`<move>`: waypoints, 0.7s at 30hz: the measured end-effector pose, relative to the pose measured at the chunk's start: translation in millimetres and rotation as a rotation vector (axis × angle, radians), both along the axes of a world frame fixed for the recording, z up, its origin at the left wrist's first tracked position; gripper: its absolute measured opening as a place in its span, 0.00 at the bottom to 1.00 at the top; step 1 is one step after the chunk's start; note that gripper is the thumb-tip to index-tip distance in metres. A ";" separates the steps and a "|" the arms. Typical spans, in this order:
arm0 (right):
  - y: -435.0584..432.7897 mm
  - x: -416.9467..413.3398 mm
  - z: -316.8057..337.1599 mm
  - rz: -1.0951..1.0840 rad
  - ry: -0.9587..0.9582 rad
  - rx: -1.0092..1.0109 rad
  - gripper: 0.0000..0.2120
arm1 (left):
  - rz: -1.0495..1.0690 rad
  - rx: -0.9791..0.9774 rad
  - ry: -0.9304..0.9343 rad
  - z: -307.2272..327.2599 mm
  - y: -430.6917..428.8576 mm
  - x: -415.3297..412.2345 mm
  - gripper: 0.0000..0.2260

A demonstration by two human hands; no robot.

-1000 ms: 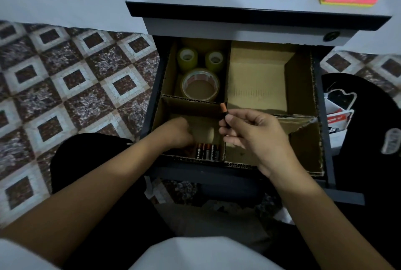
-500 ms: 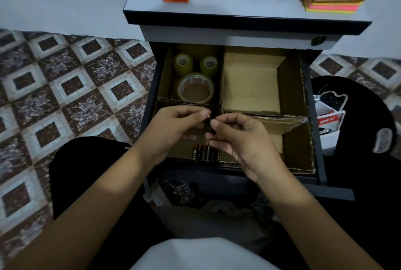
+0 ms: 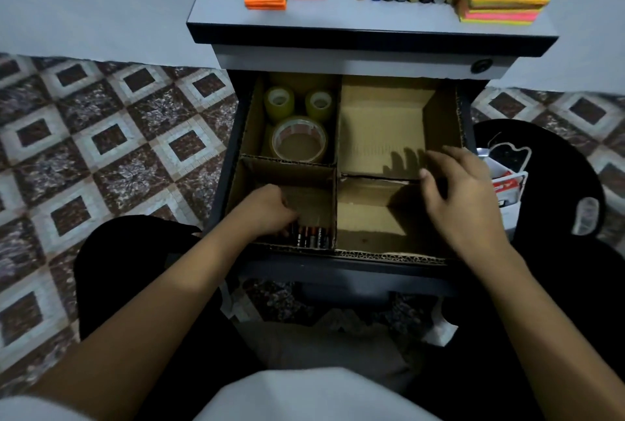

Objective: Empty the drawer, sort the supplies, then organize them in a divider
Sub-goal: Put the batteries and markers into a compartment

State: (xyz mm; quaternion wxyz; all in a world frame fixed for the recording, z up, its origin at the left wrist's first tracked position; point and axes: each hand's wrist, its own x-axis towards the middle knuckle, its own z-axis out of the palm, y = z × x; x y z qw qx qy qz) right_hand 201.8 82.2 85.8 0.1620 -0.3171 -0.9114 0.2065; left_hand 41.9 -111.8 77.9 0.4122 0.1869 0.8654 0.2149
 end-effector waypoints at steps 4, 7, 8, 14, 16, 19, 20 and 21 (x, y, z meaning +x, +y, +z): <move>3.6 7.7 -16.4 0.015 -0.057 0.062 0.24 | -0.072 0.006 0.004 0.4 1.6 1.8 0.07; 1.2 6.4 -16.2 0.000 -0.053 0.061 0.24 | -0.076 0.024 -0.015 -1.4 -0.7 1.4 0.03; 0.9 6.3 -16.4 -0.002 -0.055 0.073 0.24 | -0.069 0.019 -0.013 -3.5 -1.7 0.0 0.02; 0.4 5.9 -19.1 0.004 -0.083 0.097 0.25 | -0.010 -0.035 -0.089 -13.6 -4.0 -6.0 0.12; 1.8 6.2 -20.8 0.011 -0.084 0.111 0.28 | -0.014 -0.044 -0.104 -12.5 -3.9 -5.4 0.13; 2.1 6.0 -21.4 0.008 -0.074 0.117 0.25 | -0.004 -0.042 -0.115 -11.4 -4.2 -4.8 0.12; 2.2 6.1 -21.9 0.007 -0.065 0.115 0.24 | 0.005 -0.037 -0.114 -11.4 -4.6 -4.9 0.12; 2.3 6.1 -22.0 0.009 -0.058 0.115 0.23 | 0.013 -0.029 -0.105 -10.8 -4.6 -4.8 0.11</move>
